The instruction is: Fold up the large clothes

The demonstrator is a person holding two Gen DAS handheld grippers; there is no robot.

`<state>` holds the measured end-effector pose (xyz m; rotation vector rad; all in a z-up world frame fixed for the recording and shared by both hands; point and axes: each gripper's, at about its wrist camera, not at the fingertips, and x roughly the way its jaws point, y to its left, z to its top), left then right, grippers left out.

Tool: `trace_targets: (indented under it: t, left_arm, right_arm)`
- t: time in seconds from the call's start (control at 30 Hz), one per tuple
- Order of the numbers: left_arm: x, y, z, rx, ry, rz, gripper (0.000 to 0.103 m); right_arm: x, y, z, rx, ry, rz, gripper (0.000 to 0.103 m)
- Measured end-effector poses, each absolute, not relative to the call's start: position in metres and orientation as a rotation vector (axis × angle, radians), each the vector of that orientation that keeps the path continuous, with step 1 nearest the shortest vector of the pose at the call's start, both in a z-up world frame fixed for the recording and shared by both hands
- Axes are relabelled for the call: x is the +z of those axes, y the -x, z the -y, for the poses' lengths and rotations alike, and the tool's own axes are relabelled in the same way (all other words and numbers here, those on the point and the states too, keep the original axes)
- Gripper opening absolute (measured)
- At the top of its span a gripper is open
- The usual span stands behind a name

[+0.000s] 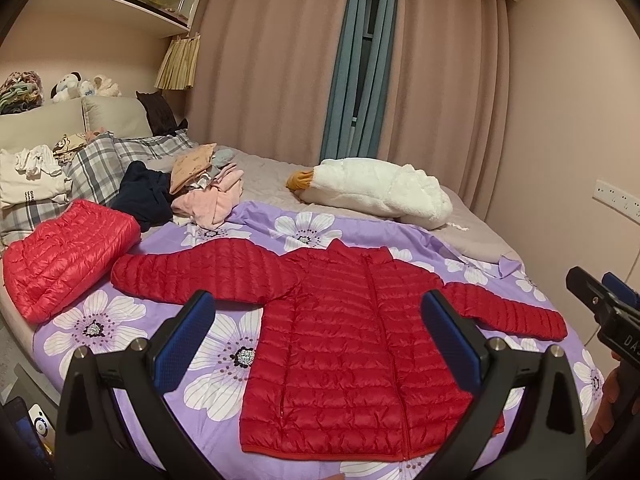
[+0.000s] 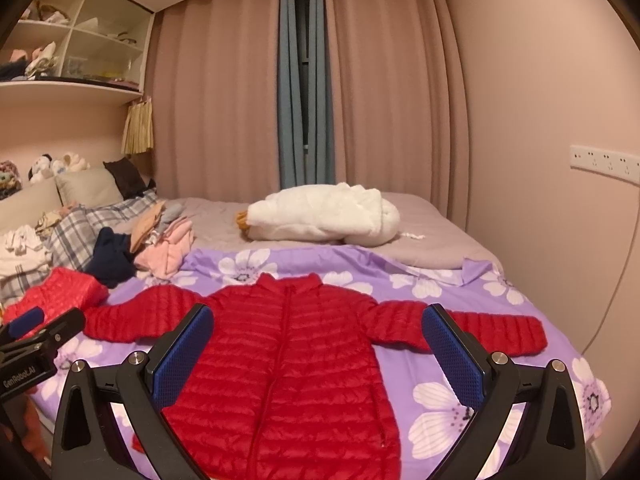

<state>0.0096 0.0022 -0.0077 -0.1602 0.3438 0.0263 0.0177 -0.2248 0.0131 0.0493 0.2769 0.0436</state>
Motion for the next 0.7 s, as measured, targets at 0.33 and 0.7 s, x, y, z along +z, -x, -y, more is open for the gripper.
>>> trace_targets:
  t: [0.33, 0.7]
  left_arm:
    - [0.000, 0.004, -0.001, 0.031, 0.154, -0.283, 0.103]
    - [-0.002, 0.003, -0.003, 0.047, 0.155, -0.289, 0.103]
  right_arm:
    - [0.014, -0.021, 0.226, 0.035, -0.047, -0.279, 0.103]
    - [0.012, -0.019, 0.227, 0.031, -0.039, -0.282, 0.103]
